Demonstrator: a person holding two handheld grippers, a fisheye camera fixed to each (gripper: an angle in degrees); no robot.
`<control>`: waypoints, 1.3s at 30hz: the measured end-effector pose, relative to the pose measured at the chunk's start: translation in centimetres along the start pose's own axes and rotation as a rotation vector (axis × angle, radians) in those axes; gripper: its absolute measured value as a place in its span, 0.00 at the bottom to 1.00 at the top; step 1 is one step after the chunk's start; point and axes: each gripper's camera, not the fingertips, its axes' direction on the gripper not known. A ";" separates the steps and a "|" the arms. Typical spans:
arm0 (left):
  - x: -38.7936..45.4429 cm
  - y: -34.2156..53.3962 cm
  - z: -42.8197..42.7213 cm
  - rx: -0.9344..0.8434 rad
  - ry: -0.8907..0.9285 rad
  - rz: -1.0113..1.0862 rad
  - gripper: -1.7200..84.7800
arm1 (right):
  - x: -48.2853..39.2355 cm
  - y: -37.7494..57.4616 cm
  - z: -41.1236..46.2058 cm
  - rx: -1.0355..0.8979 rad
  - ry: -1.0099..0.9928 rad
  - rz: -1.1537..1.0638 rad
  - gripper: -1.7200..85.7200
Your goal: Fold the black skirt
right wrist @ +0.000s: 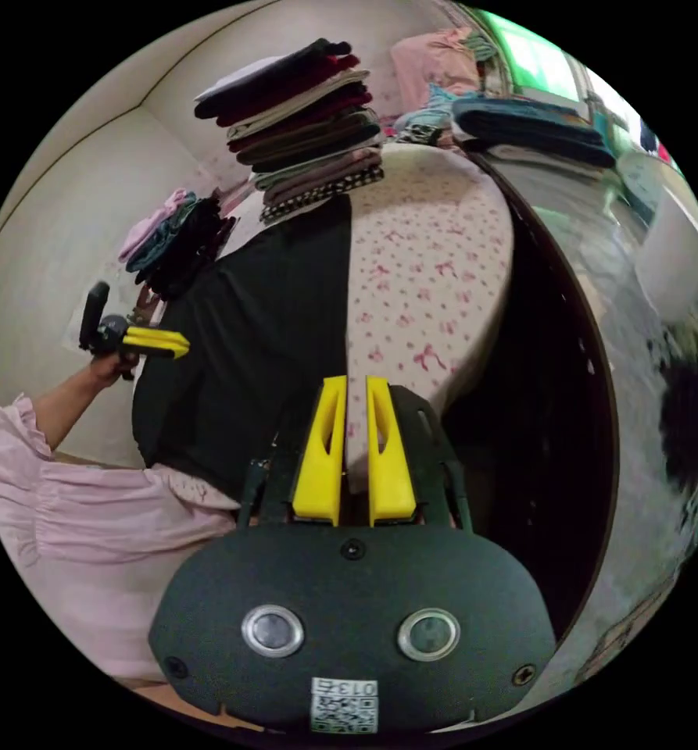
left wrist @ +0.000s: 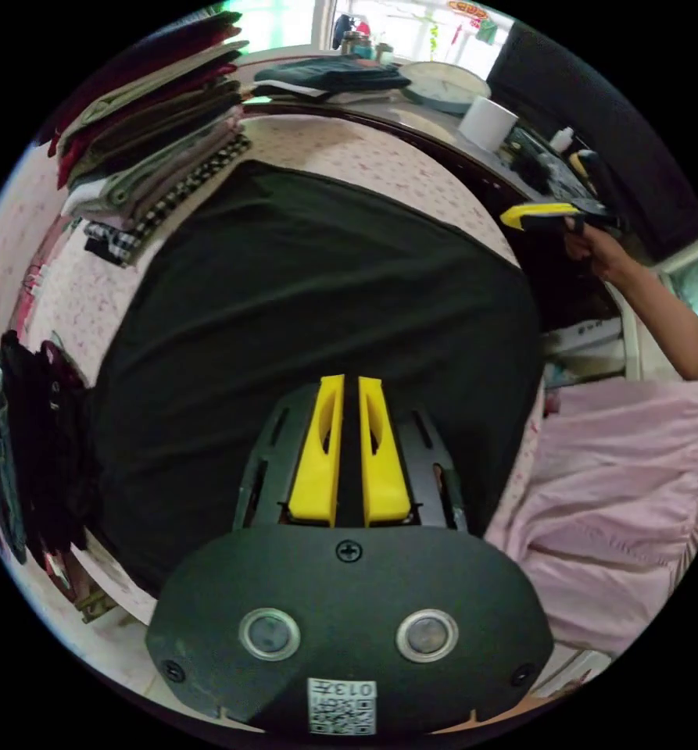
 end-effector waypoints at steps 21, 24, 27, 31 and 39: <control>-16.8 -25.9 7.1 -0.032 -0.158 0.031 0.04 | -4.6 -17.5 16.8 -0.100 0.023 -0.082 0.05; -16.9 -25.6 7.0 -0.031 -0.208 0.020 0.02 | -6.7 -17.8 16.5 -0.034 0.051 -0.170 0.04; -17.6 -24.5 6.8 -0.017 -0.206 0.002 0.02 | -10.6 -17.6 15.9 0.064 0.093 -0.366 0.04; -19.0 -23.4 6.4 0.004 -0.171 -0.044 0.02 | -15.0 -17.5 19.4 -0.047 0.082 -0.579 0.06; -20.1 -22.7 6.0 0.009 -0.173 -0.071 0.04 | -13.8 -18.2 20.9 -0.142 -0.110 -0.576 0.08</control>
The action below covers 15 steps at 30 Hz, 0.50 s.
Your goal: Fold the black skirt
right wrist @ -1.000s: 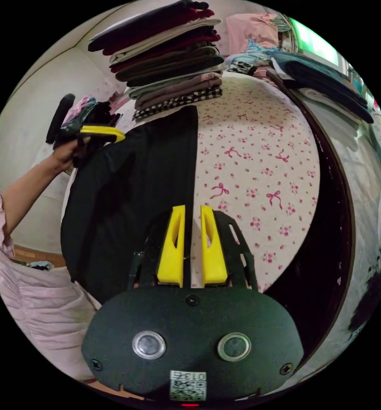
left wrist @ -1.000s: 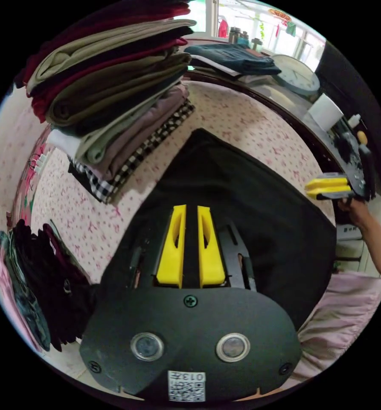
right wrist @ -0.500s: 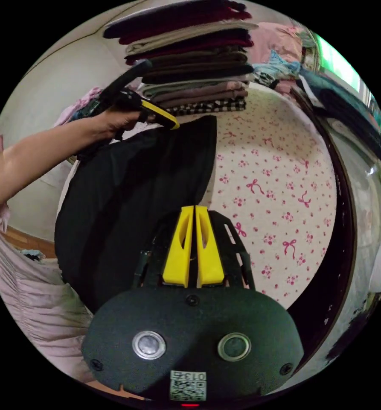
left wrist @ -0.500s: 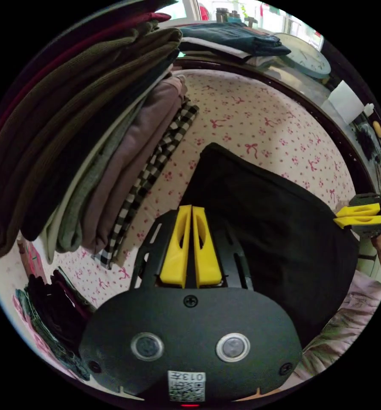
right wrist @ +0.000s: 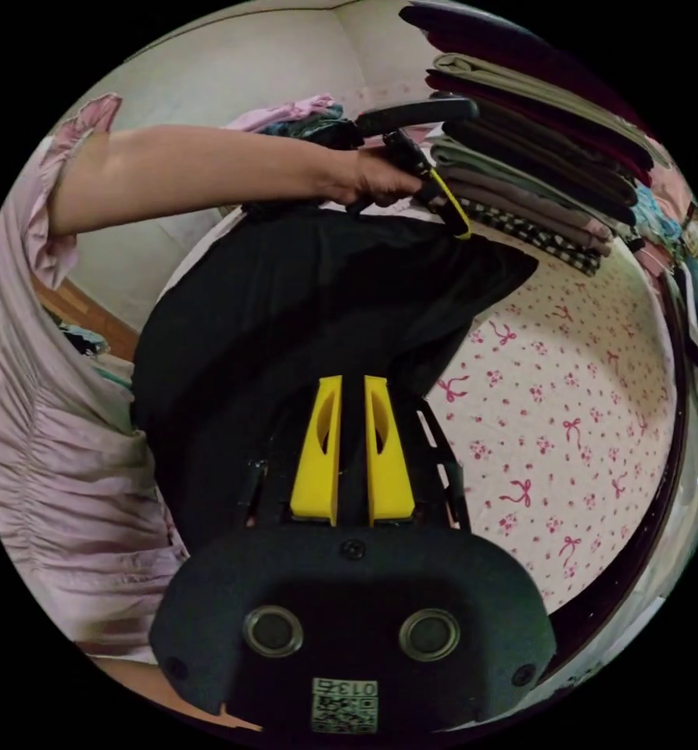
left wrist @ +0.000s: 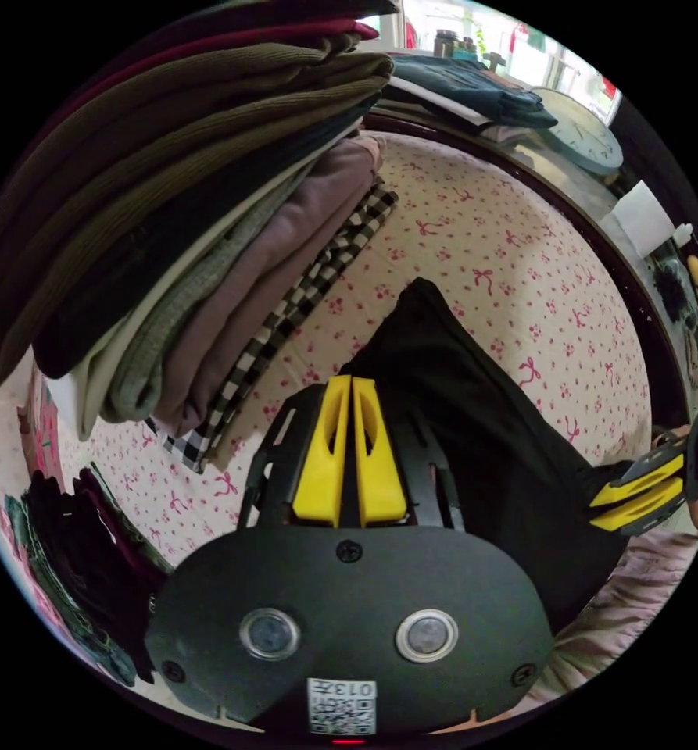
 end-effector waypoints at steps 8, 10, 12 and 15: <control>0.0 -0.8 -1.3 0.121 0.076 0.032 0.12 | 3.4 1.2 -1.4 0.109 0.067 0.224 0.12; 0.3 -1.5 -0.3 0.091 0.113 0.064 0.13 | 4.7 1.2 -0.8 0.106 0.002 0.272 0.13; 0.8 -2.3 0.8 0.044 0.123 0.101 0.12 | 5.0 0.7 -0.3 0.097 -0.029 0.272 0.13; 1.4 -2.9 1.6 0.024 0.088 0.135 0.07 | 5.1 0.0 1.0 0.031 -0.006 0.259 0.09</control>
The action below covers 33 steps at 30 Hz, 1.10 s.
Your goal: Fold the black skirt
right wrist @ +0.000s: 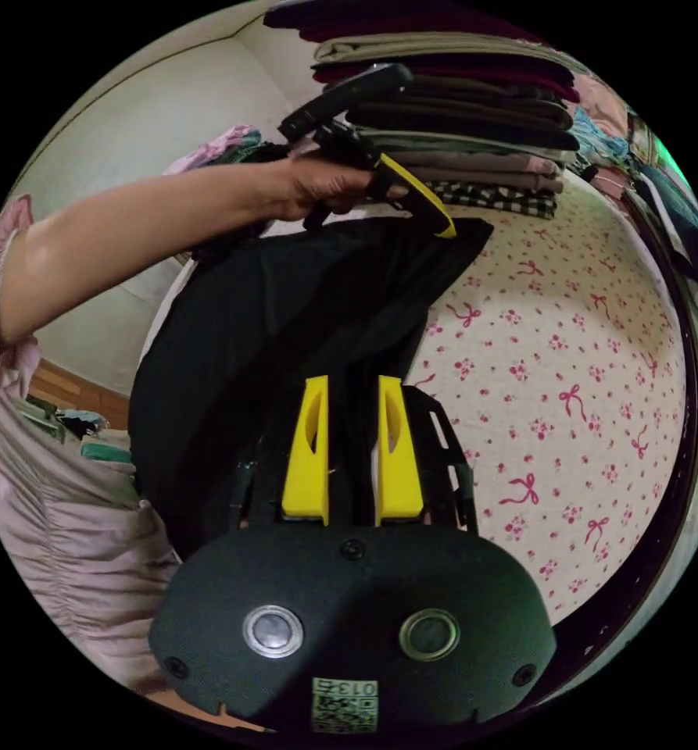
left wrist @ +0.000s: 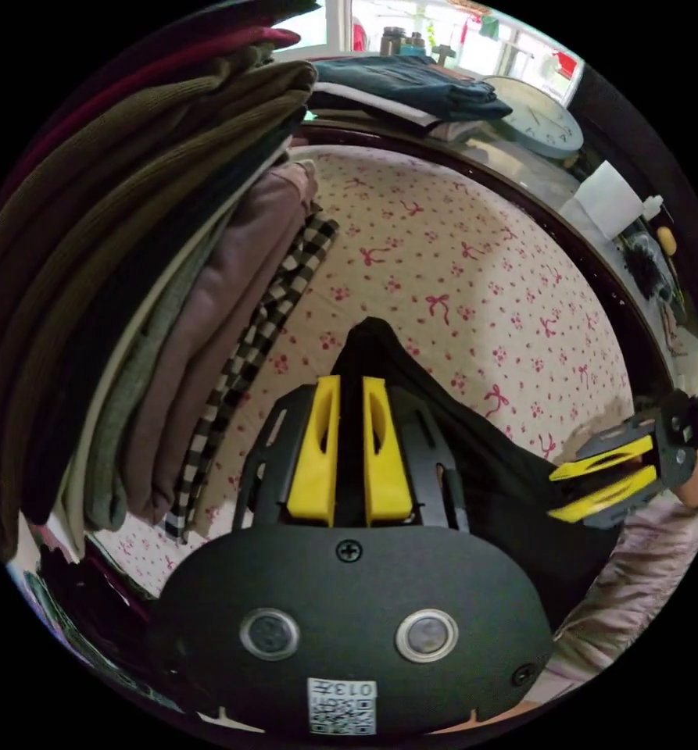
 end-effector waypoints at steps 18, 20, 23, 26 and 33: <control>-1.8 0.3 -0.2 0.175 -0.046 -0.092 0.08 | 7.8 6.6 -7.0 0.132 0.146 0.300 0.08; -2.9 1.1 -2.3 0.232 -0.063 -0.131 0.09 | 8.0 7.8 -8.7 0.167 0.148 0.324 0.09; -3.2 3.2 -4.5 0.275 -0.049 -0.157 0.09 | 8.1 10.5 -11.4 0.180 0.170 0.335 0.09; 0.5 5.9 -5.1 0.250 -0.032 -0.034 0.09 | 7.5 13.9 -13.2 0.154 0.146 0.313 0.08; 14.8 16.3 -3.6 0.118 0.161 0.274 0.09 | 4.2 22.4 -16.0 0.005 0.085 0.279 0.10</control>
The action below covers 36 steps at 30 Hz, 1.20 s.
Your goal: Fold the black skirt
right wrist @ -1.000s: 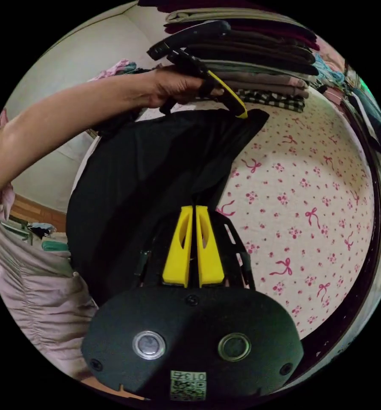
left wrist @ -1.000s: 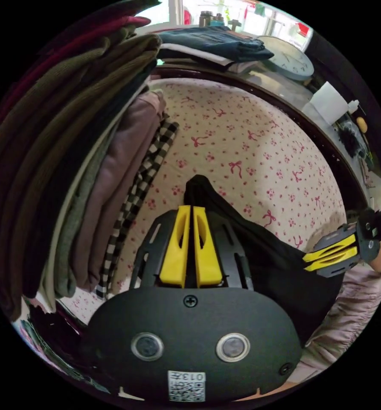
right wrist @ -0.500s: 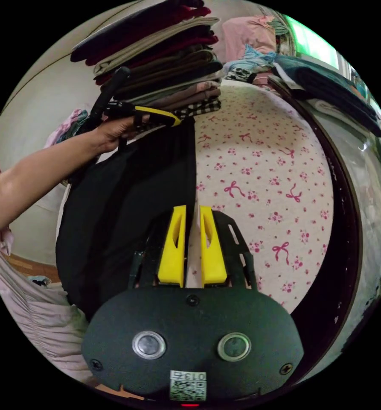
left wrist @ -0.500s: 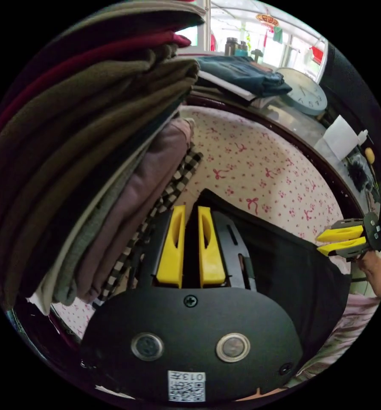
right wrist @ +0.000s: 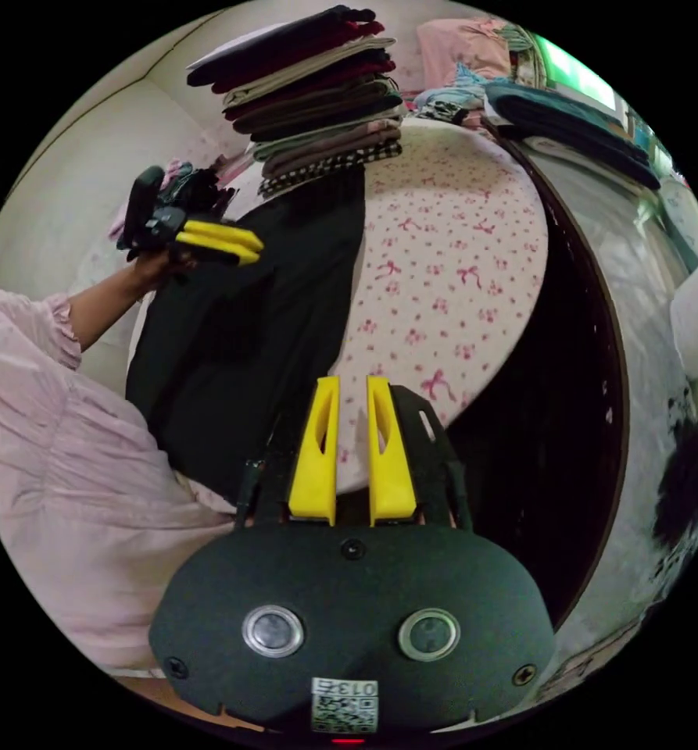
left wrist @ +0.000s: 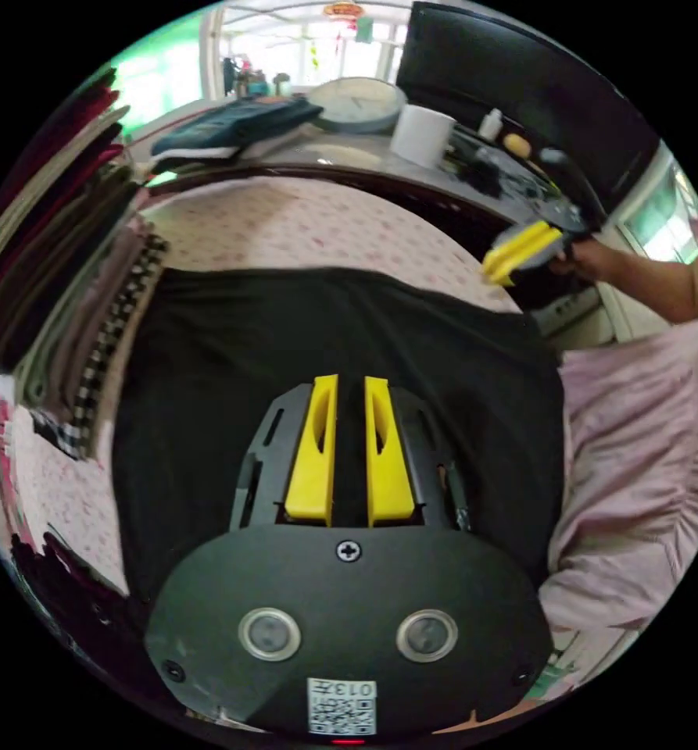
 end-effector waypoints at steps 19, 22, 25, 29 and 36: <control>24.0 20.2 1.3 -0.164 0.086 -0.234 0.12 | 3.3 15.1 -3.5 0.000 -0.371 0.289 0.06; 25.7 22.6 1.4 -0.163 0.057 -0.267 0.12 | 1.8 15.7 -6.3 0.030 -0.253 0.225 0.05; 27.0 25.5 1.7 -0.155 0.058 -0.309 0.11 | 1.1 16.8 -8.2 0.068 -0.194 0.211 0.04; 28.3 30.5 1.7 -0.128 0.088 -0.397 0.11 | 0.9 18.1 -7.4 0.015 -0.160 0.228 0.04; 30.9 42.0 0.6 -0.163 0.022 -0.571 0.09 | -0.4 18.2 -8.0 -0.007 -0.111 0.219 0.04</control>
